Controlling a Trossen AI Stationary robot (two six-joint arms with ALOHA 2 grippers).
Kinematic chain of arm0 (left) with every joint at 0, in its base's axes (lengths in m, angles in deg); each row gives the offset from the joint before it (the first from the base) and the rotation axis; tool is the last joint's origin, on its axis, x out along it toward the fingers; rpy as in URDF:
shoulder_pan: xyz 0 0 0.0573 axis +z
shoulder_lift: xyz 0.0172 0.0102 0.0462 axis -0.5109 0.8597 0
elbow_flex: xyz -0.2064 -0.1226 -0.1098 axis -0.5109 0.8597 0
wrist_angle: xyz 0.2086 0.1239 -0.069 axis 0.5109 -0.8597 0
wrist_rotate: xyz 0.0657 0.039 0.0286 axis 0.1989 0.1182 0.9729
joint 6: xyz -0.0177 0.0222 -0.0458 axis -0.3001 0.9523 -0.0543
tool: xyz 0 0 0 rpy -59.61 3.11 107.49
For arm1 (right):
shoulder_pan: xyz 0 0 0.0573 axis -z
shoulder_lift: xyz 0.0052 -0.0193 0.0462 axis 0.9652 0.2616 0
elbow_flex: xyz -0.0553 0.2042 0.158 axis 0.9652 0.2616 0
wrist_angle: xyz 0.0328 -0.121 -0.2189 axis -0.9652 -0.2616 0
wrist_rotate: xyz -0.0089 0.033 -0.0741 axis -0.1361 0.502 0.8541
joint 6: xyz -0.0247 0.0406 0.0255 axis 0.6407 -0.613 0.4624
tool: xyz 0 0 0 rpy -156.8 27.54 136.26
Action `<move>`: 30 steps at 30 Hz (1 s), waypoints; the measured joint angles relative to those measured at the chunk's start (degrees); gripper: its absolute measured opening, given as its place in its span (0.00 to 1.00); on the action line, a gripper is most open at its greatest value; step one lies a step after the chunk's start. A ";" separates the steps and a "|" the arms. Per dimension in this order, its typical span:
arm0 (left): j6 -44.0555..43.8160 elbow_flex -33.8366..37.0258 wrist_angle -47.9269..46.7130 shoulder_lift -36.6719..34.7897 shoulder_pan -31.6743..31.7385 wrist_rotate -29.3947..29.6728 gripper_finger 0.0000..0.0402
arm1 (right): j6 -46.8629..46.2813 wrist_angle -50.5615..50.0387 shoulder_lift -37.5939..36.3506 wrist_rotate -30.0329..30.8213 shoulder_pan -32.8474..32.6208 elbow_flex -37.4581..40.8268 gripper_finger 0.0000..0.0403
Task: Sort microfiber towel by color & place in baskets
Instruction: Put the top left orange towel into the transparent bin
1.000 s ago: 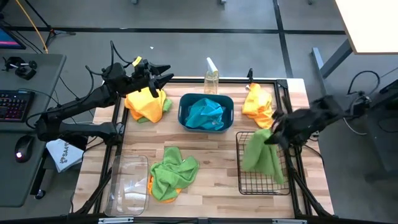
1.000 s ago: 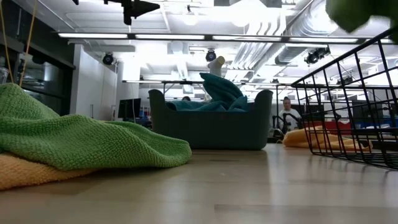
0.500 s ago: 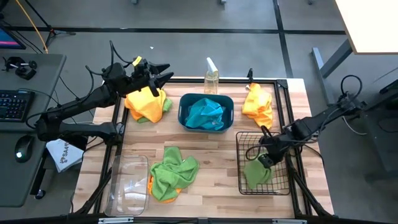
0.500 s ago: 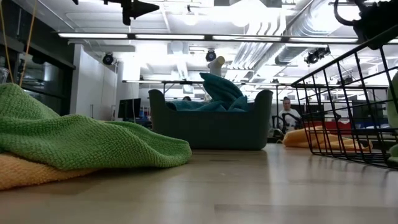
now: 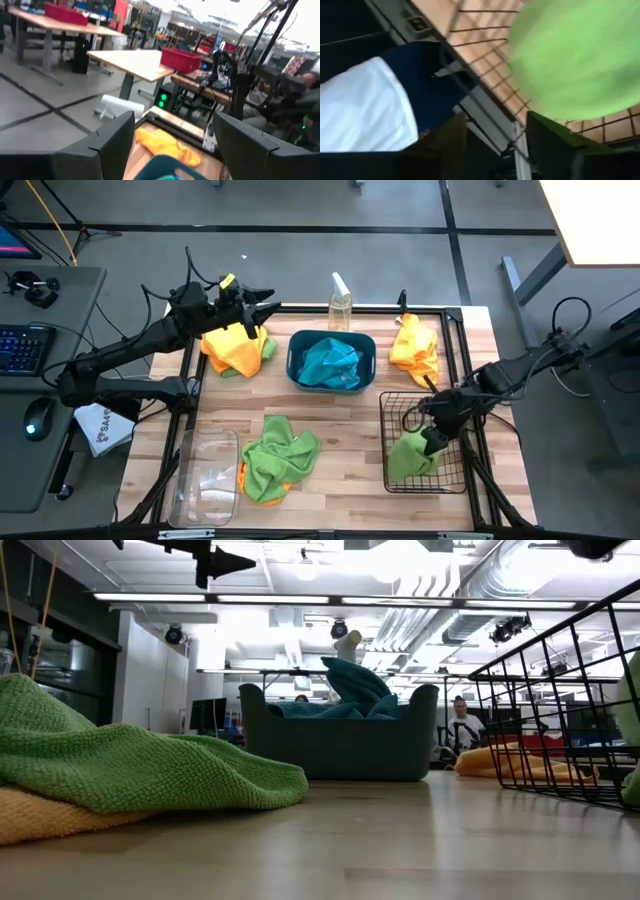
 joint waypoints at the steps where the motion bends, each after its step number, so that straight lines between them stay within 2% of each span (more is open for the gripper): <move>1: 0.00 0.00 -0.79 0.00 0.00 0.00 0.64 | 0.76 -0.34 -0.03 0.47 0.25 -1.09 0.57; 4: -1.00 0.00 -2.26 0.02 -0.04 -0.02 0.64 | 2.93 -0.51 -0.03 3.69 1.48 -4.57 0.66; 6: -4.76 -0.34 -4.19 0.48 -0.07 0.02 0.64 | 4.32 -0.29 -0.03 9.13 2.95 -6.84 0.70; 7: -6.95 -1.57 -8.42 1.16 -0.06 0.06 0.64 | 5.31 0.31 0.02 12.68 3.92 -7.83 0.71; 10: -4.62 -9.40 -33.59 5.71 0.80 1.03 0.64 | 10.94 4.83 0.03 23.34 7.53 -10.02 0.72; 12: 0.65 -15.75 -49.14 9.84 1.40 5.39 0.64 | 16.29 8.20 0.04 28.90 10.55 -10.85 0.72; 14: 3.39 -20.42 -60.17 13.68 1.83 11.27 0.64 | 21.21 10.45 0.10 32.63 13.99 -11.25 0.72; 16: 3.49 -21.08 -67.36 16.66 3.05 15.30 0.64 | 25.18 11.89 0.10 35.24 17.63 -11.27 0.72; 22: -0.32 -11.30 -67.79 21.36 6.68 14.22 0.64 | 32.71 11.77 1.30 37.08 26.74 -11.22 0.72; 26: 0.02 -6.73 -67.16 24.01 8.96 18.04 0.64 | 35.88 11.85 3.17 36.90 29.19 -11.20 0.72; 30: 3.71 -3.86 -62.53 26.77 11.42 18.14 0.64 | 39.40 11.89 5.85 35.28 30.42 -11.16 0.72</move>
